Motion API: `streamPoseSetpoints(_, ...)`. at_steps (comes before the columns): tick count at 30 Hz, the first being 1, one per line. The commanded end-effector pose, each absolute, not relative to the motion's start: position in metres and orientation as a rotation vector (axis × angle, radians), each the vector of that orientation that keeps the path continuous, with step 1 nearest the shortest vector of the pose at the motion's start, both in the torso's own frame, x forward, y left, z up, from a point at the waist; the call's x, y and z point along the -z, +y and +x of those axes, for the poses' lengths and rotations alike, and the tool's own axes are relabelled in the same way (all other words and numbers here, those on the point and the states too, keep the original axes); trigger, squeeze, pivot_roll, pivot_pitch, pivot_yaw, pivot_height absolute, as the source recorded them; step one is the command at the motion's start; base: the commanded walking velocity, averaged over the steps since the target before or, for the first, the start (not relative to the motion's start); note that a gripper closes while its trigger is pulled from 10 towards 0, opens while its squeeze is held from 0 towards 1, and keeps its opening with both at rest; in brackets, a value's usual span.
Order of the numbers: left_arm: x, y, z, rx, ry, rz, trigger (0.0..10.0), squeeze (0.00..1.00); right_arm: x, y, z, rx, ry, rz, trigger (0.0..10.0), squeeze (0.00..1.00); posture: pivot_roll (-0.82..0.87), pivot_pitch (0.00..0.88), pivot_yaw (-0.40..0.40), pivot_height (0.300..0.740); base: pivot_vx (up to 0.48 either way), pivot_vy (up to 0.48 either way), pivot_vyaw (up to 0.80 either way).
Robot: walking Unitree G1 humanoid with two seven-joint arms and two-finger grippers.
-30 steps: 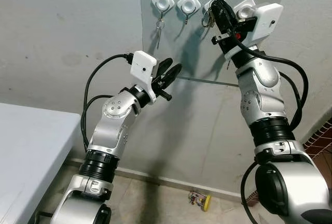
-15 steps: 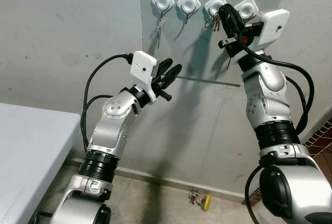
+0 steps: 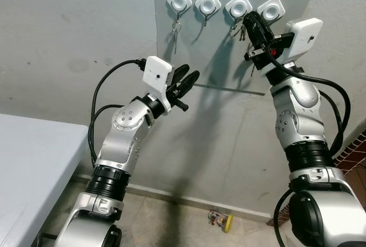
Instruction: Hang keys on a hook
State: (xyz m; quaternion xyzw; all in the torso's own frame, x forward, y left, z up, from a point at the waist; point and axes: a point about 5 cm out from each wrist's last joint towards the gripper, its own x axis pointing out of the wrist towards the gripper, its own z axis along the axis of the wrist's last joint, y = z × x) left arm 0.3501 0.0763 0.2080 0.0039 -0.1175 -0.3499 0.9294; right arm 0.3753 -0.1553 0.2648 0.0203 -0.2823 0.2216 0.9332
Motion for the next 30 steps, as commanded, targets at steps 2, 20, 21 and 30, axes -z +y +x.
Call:
streamPoseSetpoints(2,-0.219,0.077,0.351,0.719,-0.274,0.024,10.0,0.0,-0.268,-0.157,0.372,-0.461,-0.586,0.037,10.0,0.0,-0.08,0.0,0.0,0.74,0.0,0.0,0.0)
streamPoseSetpoints(20,-0.221,0.077,0.351,0.72,-0.282,0.025,10.0,0.0,-0.255,-0.16,0.368,-0.452,-0.551,0.051,10.0,1.0,-0.08,0.0,0.001,0.74,0.0,0.0,0.0)
streamPoseSetpoints(21,-0.221,0.077,0.351,0.721,-0.283,0.026,10.0,0.0,-0.255,-0.16,0.367,-0.45,-0.552,0.057,10.0,1.0,-0.08,0.0,0.001,0.74,0.0,0.0,0.0)
streamPoseSetpoints(30,-0.221,0.076,0.351,0.726,-0.285,0.029,10.0,0.0,-0.255,-0.162,0.365,-0.449,-0.558,0.06,10.0,1.0,-0.08,0.0,0.005,0.74,0.0,0.0,0.0)
